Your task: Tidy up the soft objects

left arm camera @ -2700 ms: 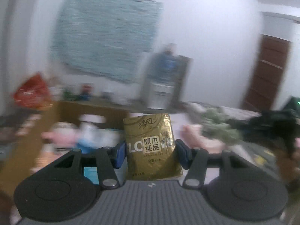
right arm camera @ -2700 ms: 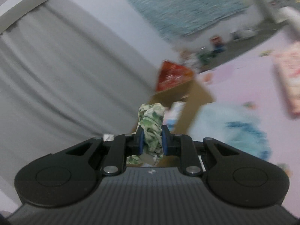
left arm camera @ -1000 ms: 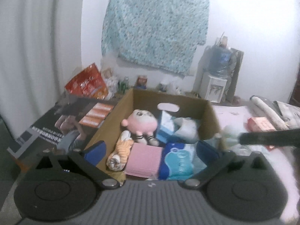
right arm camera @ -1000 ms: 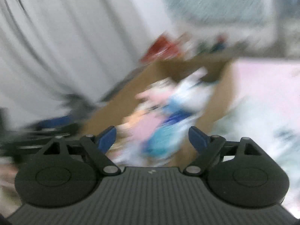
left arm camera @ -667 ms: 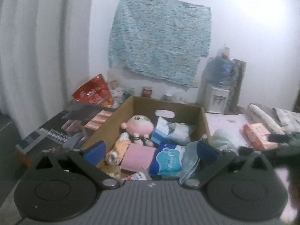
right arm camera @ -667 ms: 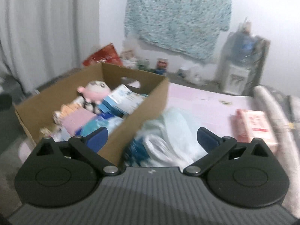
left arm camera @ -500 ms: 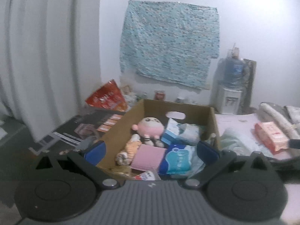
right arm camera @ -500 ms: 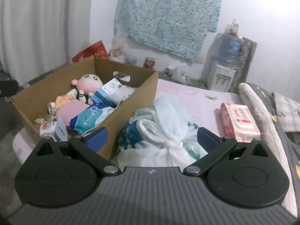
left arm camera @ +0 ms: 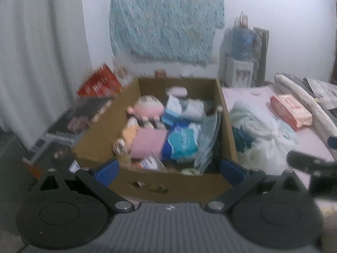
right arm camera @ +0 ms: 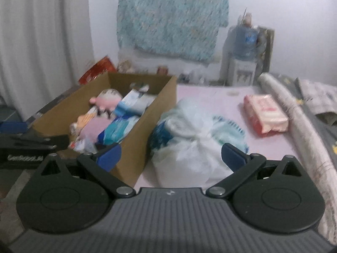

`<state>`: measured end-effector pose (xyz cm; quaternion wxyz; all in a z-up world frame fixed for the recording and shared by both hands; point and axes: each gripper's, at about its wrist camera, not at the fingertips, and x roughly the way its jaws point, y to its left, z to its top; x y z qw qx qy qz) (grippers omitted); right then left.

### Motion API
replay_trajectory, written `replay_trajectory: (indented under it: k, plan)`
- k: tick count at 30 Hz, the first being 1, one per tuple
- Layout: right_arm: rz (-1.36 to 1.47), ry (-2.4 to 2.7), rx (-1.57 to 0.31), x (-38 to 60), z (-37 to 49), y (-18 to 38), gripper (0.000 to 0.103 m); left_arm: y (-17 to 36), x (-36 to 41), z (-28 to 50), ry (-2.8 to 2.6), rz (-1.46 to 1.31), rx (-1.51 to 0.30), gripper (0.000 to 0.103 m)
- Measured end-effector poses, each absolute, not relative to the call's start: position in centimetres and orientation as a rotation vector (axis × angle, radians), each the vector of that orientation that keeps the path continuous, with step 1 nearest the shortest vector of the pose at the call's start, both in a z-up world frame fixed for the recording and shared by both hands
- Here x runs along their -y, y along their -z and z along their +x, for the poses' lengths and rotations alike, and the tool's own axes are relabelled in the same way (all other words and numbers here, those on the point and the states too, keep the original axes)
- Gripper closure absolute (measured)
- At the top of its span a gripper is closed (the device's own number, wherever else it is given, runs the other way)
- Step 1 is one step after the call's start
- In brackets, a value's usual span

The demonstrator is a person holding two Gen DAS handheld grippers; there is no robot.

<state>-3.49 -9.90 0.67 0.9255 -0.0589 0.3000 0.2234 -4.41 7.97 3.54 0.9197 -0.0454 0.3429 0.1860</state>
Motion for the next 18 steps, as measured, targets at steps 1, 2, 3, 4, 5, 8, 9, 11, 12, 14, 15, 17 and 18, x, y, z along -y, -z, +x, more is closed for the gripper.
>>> replay_trajectory:
  k: [1, 2, 3, 4, 5, 8, 9, 11, 12, 14, 15, 17, 18]
  plan:
    - [-0.117, -0.462, -0.628, 9.8, -3.5, -0.5, 0.001, -3.3, -8.2, -4.3, -0.378, -0.108, -0.727, 0.0]
    - [-0.114, -0.465, -0.637, 9.6, -3.5, -0.4, 0.001, -3.1, -8.3, -4.3, -0.382, -0.111, -0.739, 0.0]
    - [-0.116, -0.469, -0.65, 9.4, -3.4, -0.2, 0.001, -2.9, -8.4, -4.3, -0.389, -0.11, -0.748, 0.0]
    - [-0.118, -0.47, -0.658, 9.2, -3.3, -0.1, 0.001, -2.8, -8.5, -4.3, -0.392, -0.109, -0.757, 0.0]
    - [-0.12, -0.469, -0.664, 9.0, -3.2, 0.1, 0.001, -2.8, -8.6, -4.3, -0.394, -0.111, -0.764, 0.0]
    - [-0.124, -0.458, -0.689, 8.6, -2.7, 0.5, 0.001, -2.7, -8.9, -4.5, -0.398, -0.128, -0.769, 0.0]
    - [-0.122, -0.455, -0.694, 8.6, -2.6, 0.5, 0.001, -2.6, -9.0, -4.5, -0.401, -0.13, -0.769, 0.0]
    - [-0.12, -0.451, -0.706, 8.5, -2.4, 0.7, 0.001, -2.6, -9.2, -4.4, -0.409, -0.128, -0.772, 0.0]
    - [-0.122, -0.45, -0.71, 8.4, -2.2, 0.8, 0.001, -2.6, -9.3, -4.4, -0.412, -0.128, -0.773, 0.0]
    - [-0.13, -0.443, -0.712, 8.2, -2.1, 0.9, 0.001, -2.5, -9.4, -4.3, -0.415, -0.132, -0.774, 0.0]
    - [-0.138, -0.44, -0.712, 8.1, -2.0, 0.9, 0.001, -2.5, -9.4, -4.3, -0.417, -0.133, -0.775, 0.0]
    - [-0.154, -0.441, -0.714, 7.8, -1.9, 1.0, 0.001, -2.5, -9.5, -4.2, -0.422, -0.131, -0.774, 0.0]
    - [-0.16, -0.443, -0.715, 7.7, -1.9, 1.0, 0.001, -2.5, -9.6, -4.2, -0.423, -0.13, -0.773, 0.0]
